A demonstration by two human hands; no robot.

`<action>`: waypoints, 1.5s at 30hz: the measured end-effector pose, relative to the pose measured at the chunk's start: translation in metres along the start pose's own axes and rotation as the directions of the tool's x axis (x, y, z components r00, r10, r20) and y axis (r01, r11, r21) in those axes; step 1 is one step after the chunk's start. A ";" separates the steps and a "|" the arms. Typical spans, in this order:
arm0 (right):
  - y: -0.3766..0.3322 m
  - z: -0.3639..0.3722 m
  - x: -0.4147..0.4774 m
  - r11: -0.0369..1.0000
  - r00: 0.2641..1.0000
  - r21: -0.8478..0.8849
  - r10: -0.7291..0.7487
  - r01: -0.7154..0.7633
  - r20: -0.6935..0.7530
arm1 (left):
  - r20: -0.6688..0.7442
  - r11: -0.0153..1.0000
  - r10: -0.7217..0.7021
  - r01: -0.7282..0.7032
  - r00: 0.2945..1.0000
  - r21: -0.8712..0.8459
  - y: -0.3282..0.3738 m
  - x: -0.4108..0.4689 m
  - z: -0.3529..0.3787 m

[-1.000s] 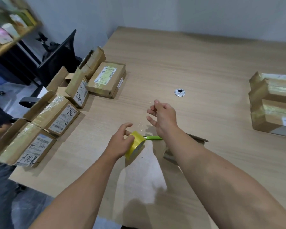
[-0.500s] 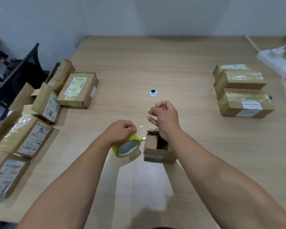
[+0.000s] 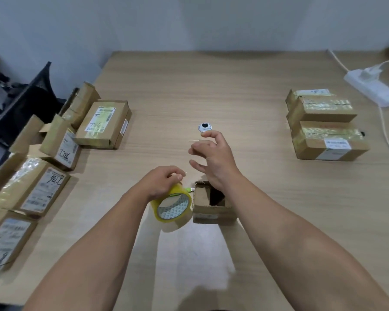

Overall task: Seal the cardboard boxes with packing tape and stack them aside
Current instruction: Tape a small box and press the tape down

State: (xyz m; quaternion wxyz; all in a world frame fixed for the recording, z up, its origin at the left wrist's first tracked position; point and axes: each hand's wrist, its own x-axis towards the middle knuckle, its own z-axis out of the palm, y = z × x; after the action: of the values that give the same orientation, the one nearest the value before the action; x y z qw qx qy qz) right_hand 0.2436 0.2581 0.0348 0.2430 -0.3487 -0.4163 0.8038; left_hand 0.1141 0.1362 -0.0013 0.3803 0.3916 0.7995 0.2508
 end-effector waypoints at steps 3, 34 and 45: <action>0.005 0.012 -0.001 1.000 0.994 -0.022 0.023 -0.021 0.107 | -0.036 0.997 0.002 -0.005 0.999 -0.075 -0.007 -0.006 -0.002; 0.026 -0.121 -0.043 0.633 0.999 -0.773 -0.014 0.040 0.040 | 0.274 0.998 0.015 -0.029 0.962 0.049 0.050 0.018 -0.011; 0.063 -0.140 -0.051 0.506 0.989 -0.850 -0.102 0.148 0.111 | 0.411 0.908 -0.065 -0.117 0.909 0.403 0.083 0.026 0.008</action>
State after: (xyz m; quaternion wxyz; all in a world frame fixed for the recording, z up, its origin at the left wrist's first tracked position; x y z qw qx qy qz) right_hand 0.3769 0.2602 -0.0569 0.0878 -0.3733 -0.7871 0.4832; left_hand 0.1458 0.2049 0.0412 0.4452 0.5188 0.7298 -0.0104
